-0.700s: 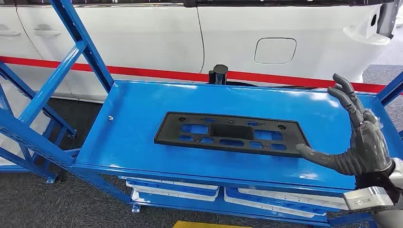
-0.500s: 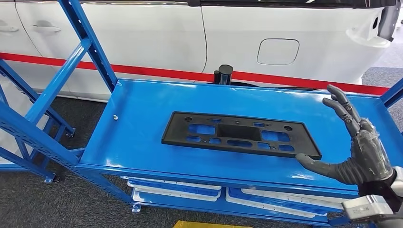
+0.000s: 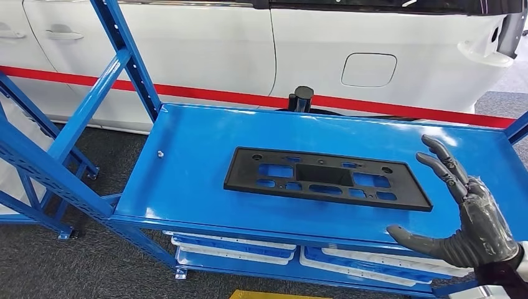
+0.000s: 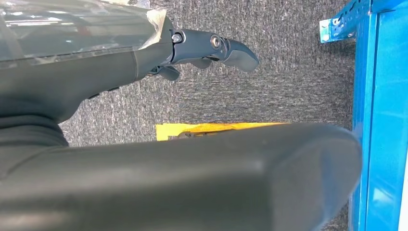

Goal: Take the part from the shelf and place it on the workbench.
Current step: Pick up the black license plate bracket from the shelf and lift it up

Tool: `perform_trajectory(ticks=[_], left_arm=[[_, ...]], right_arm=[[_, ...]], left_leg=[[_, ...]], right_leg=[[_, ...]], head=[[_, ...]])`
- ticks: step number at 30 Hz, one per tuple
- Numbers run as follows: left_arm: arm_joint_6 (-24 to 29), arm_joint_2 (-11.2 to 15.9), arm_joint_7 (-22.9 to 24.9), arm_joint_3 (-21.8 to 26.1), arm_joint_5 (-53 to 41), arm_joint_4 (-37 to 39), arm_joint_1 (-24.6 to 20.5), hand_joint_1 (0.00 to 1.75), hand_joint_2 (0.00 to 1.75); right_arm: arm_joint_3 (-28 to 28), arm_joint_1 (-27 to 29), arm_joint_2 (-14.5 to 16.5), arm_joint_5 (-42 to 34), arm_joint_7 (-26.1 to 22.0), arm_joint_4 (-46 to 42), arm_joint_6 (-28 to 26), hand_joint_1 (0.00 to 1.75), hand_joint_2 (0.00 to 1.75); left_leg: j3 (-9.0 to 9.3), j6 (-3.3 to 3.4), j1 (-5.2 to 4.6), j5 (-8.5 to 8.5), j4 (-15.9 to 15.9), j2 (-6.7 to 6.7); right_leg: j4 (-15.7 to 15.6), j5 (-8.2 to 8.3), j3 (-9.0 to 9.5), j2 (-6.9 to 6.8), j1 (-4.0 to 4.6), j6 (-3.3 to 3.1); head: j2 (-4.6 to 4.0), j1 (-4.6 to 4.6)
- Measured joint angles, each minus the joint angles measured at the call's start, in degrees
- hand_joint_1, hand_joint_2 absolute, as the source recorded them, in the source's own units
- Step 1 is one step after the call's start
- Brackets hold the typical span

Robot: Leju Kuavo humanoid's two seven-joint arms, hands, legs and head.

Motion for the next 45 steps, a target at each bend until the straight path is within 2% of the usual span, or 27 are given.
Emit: perform_trajectory(ticks=[7,11,25,31,45], left_arm=[[-0.58,0.04,2.42,-0.79,-1.20,-0.02,-0.67,0.00,0.00],[-1.03,-0.07,3.21,-1.09,-1.29,-0.05,-0.87,0.00,0.00],[-1.30,-0.76,4.63,-1.11,-1.68,-0.34,-0.95,0.00,0.00],[-1.47,-0.84,4.66,-1.09,-1.46,-0.49,-1.08,0.00,0.00],[-1.51,-0.80,4.54,-1.03,-0.37,-0.48,-0.51,0.00,0.00]], right_arm=[[-0.75,5.07,-2.55,-1.18,3.16,-2.08,0.52,0.00,1.75],[-0.77,7.54,-2.79,0.73,5.28,-3.36,2.24,0.00,1.75],[3.19,6.36,-1.75,7.42,16.72,-2.98,11.84,0.00,1.75],[4.51,3.16,-2.26,6.78,17.20,-0.12,14.88,0.00,1.75],[5.19,-0.63,-4.45,4.04,15.67,7.95,15.73,0.00,1.75]], left_leg=[[0.03,0.02,0.06,0.02,-0.04,0.00],[0.02,0.01,0.10,0.01,-0.07,0.05],[0.03,0.02,0.09,0.01,-0.07,0.04],[0.04,0.02,0.10,0.02,-0.07,0.04],[0.04,0.02,0.09,0.02,-0.07,0.02]], right_leg=[[0.00,0.02,-0.02,0.00,0.04,0.11],[0.00,0.01,-0.04,0.06,0.09,0.11],[0.00,-0.06,0.00,0.07,0.08,0.25],[0.00,-0.07,0.01,0.07,0.08,0.25],[0.00,-0.07,0.05,0.06,0.08,0.26]], head=[[0.00,-0.01],[0.00,-0.01],[0.00,-0.01],[0.00,-0.01],[0.00,0.00]])
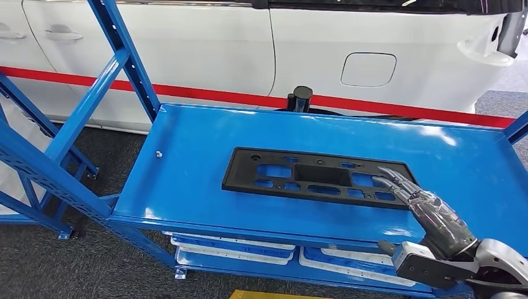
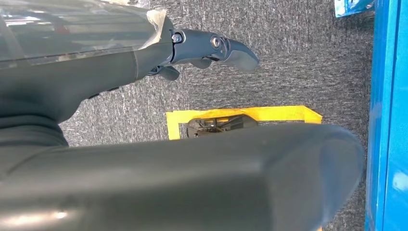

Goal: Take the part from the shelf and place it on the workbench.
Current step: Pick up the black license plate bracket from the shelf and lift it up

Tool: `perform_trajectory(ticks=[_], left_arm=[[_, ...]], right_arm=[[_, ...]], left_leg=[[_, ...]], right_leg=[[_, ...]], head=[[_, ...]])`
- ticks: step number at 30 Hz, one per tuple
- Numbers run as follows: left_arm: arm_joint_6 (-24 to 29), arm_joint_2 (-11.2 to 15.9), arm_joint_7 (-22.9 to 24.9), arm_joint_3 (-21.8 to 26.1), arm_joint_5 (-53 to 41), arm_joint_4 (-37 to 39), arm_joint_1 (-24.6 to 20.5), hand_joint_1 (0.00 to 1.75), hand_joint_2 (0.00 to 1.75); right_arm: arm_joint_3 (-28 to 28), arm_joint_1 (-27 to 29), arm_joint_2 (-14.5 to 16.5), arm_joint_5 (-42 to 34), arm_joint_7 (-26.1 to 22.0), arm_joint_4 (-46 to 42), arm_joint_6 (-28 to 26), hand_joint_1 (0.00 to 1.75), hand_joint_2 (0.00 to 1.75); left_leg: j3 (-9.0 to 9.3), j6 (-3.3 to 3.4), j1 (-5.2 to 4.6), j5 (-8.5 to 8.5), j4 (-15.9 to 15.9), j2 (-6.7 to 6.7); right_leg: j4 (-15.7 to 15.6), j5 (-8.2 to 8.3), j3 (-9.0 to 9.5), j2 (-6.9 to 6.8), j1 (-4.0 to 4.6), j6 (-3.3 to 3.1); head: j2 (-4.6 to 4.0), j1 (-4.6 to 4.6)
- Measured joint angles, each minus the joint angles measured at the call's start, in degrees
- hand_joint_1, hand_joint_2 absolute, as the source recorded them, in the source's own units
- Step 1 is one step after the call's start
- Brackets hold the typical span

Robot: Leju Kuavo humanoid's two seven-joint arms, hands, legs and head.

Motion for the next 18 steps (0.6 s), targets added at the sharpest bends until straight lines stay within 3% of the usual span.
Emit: perform_trajectory(ticks=[18], left_arm=[[0.37,0.19,-0.48,0.39,1.08,0.04,1.20,0.00,0.00]], right_arm=[[0.51,2.60,-1.63,-0.18,-0.30,2.57,0.17,0.00,1.75]], left_leg=[[0.00,0.00,0.00,0.00,0.00,0.01]], right_leg=[[0.00,0.00,0.02,0.01,0.00,0.00]], head=[[0.00,-0.01]])
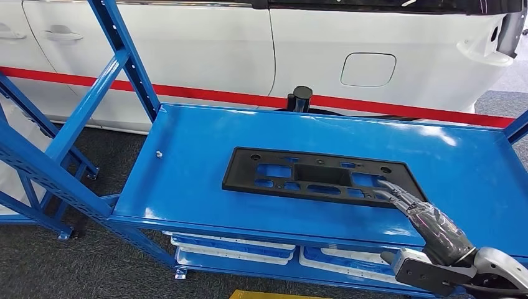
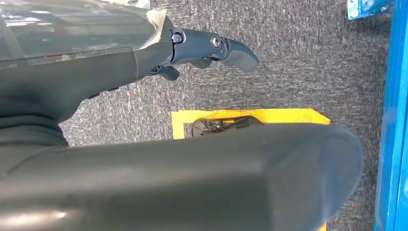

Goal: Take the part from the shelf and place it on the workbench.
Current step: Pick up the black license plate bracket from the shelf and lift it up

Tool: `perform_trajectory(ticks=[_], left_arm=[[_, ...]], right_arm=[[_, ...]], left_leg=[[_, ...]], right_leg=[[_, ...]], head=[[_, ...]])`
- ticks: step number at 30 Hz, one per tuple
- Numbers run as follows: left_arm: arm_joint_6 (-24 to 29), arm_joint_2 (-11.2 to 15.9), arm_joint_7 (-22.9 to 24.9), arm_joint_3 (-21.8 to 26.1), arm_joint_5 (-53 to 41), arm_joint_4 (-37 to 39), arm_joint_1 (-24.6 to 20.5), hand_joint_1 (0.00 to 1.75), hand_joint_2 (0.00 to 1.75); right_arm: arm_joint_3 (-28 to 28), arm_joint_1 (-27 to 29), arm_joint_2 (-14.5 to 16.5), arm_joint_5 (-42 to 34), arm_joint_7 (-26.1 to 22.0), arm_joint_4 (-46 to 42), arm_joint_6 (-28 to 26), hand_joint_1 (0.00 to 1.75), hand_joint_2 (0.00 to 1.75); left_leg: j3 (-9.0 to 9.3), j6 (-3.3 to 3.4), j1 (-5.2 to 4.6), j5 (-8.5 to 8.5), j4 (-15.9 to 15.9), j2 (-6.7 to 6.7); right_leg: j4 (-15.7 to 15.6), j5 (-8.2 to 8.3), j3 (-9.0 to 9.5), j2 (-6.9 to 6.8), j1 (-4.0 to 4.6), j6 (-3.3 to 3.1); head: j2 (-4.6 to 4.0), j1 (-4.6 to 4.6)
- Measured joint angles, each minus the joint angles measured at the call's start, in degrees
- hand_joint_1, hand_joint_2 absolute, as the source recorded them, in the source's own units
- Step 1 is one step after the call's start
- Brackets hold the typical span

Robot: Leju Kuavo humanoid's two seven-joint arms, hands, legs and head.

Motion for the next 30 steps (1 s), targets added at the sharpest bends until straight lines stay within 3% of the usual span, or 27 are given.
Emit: perform_trajectory(ticks=[8,30], left_arm=[[0.33,-0.42,-1.20,0.76,0.68,0.06,0.77,0.00,0.00],[1.40,-0.98,-1.58,1.09,1.20,0.61,2.52,0.00,0.00]], right_arm=[[2.56,-5.74,3.51,8.07,-1.08,6.77,-1.49,0.00,1.75],[7.64,-14.13,9.75,12.15,-2.38,18.36,-2.03,0.00,1.75]], left_leg=[[0.03,0.01,0.00,0.01,0.00,-0.03],[0.04,0.02,0.00,0.02,0.00,-0.03]], right_leg=[[0.00,0.00,0.03,-0.01,0.00,0.00],[0.01,0.00,0.08,-0.02,0.00,0.00]], head=[[0.00,0.00],[0.00,0.00]])
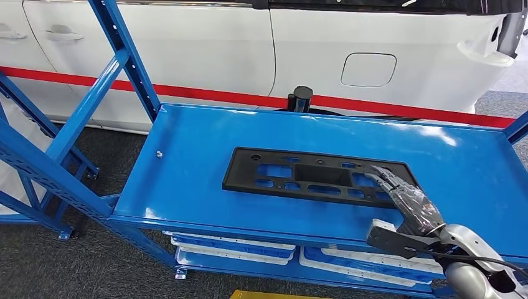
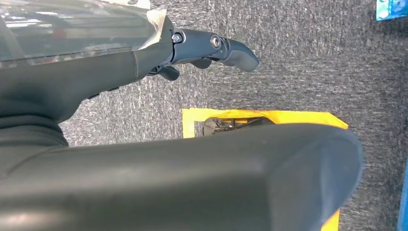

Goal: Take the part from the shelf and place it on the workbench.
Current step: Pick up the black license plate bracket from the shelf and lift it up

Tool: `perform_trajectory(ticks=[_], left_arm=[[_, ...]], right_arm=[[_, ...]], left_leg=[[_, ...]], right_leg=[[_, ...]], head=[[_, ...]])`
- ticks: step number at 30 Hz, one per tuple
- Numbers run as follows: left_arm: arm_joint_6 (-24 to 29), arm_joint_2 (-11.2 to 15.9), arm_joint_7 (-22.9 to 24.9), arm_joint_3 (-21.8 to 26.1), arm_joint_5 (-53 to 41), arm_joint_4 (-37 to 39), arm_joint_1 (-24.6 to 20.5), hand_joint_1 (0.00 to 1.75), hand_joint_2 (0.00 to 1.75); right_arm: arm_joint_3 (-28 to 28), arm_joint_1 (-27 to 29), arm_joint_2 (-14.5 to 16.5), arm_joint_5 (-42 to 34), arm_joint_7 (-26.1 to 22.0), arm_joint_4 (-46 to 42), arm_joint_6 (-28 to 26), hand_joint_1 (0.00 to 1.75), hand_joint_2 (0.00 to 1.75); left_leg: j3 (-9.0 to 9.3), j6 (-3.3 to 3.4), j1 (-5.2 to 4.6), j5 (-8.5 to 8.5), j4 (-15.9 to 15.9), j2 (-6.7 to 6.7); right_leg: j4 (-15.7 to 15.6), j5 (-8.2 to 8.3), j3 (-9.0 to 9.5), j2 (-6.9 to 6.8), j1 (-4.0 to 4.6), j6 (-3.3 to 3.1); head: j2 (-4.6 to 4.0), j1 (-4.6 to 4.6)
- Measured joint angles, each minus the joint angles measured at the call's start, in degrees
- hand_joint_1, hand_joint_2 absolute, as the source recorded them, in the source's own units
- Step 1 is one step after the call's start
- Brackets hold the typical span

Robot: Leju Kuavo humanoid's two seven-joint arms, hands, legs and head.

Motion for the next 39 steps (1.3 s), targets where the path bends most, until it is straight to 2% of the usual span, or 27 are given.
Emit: perform_trajectory(ticks=[7,17,26,36,39], left_arm=[[2.13,-0.79,-0.69,0.29,0.52,0.11,0.30,0.00,0.00],[3.00,-1.42,-0.72,0.29,0.52,0.14,0.33,0.00,0.00],[-1.27,-0.27,0.49,0.25,0.35,0.29,0.68,0.00,0.00],[-0.67,-0.08,-0.43,0.14,-0.13,0.44,0.75,0.00,0.00],[-0.29,-0.08,-0.52,0.10,-0.47,0.44,0.73,0.00,0.00]], right_arm=[[2.64,-5.20,0.89,-0.45,-0.89,5.05,0.39,0.00,1.75],[4.96,-6.86,0.93,-0.88,-0.94,8.34,-0.80,0.00,1.75],[6.37,-7.80,1.36,-0.71,-0.56,10.06,-2.63,0.01,1.75],[6.96,-7.27,1.56,-0.52,0.08,11.05,-4.78,0.36,1.75],[6.69,-6.66,1.53,-0.52,0.17,11.01,-5.59,0.40,1.75]], left_leg=[[0.01,0.01,0.00,0.01,0.00,-0.02],[0.02,0.02,0.00,0.01,0.00,-0.03],[0.11,0.02,0.01,0.01,0.00,-0.01],[0.22,0.02,0.00,0.01,0.00,-0.03],[0.23,0.02,0.00,0.01,0.00,-0.03]], right_leg=[[0.00,0.00,0.02,-0.02,0.00,0.00],[0.00,0.00,0.03,-0.03,0.00,0.00],[0.00,0.00,0.09,-0.02,0.01,0.00],[0.00,0.00,0.16,-0.02,0.00,0.00],[0.00,0.00,0.17,-0.02,0.00,0.00]], head=[[0.00,0.01],[0.00,0.00],[0.00,0.01],[0.00,0.00],[0.00,0.00]])
